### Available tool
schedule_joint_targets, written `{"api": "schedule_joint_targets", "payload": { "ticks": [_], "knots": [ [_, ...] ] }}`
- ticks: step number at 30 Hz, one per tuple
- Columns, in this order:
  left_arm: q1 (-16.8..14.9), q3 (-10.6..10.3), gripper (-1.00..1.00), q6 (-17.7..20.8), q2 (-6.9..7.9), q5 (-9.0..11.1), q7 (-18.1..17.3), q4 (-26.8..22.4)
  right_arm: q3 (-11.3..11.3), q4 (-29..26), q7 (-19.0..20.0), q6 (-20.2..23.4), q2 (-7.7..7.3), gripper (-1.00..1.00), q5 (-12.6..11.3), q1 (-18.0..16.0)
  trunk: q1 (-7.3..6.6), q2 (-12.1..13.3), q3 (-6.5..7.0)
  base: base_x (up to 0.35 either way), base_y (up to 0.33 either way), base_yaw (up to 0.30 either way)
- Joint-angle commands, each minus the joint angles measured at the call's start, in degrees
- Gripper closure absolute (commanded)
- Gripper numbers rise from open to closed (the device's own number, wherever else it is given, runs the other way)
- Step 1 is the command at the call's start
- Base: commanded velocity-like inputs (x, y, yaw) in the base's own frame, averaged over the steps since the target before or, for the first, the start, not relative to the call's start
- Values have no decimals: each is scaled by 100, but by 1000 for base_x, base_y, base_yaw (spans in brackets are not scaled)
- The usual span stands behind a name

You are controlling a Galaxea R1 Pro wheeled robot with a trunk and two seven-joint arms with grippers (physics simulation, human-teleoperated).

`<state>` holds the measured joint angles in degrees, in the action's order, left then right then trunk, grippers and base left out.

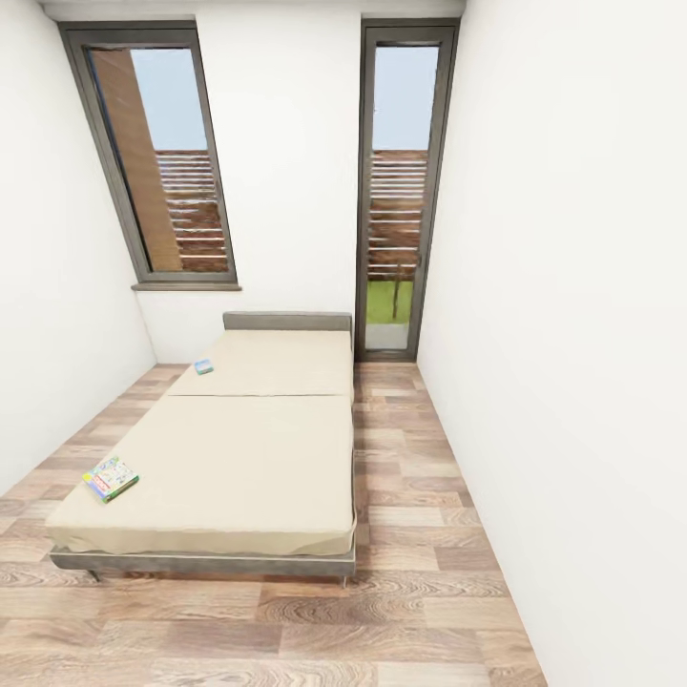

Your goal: Put all the toys in the child's room - the three board games (two on the bed and one on the table), the two jigsaw puzzles on the table, and the tennis ball on the table - inside the toy box on the table in the child's room.

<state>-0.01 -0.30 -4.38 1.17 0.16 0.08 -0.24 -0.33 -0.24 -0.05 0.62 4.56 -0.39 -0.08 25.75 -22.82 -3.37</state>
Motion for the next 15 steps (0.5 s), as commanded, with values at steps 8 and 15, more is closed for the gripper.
{"api": "schedule_joint_targets", "payload": {
  "ticks": [8,15],
  "knots": [
    [1,-5,-100,-19,1,1,1,-2,12,-3,3,-13,7,-100,2,-1,3,-10,-9,0,0,0],
    [1,0,-100,-9,-2,-6,1,-2,23,-3,-3,-4,9,-100,16,-1,3,-10,-9,0,0,0]
  ]
}}
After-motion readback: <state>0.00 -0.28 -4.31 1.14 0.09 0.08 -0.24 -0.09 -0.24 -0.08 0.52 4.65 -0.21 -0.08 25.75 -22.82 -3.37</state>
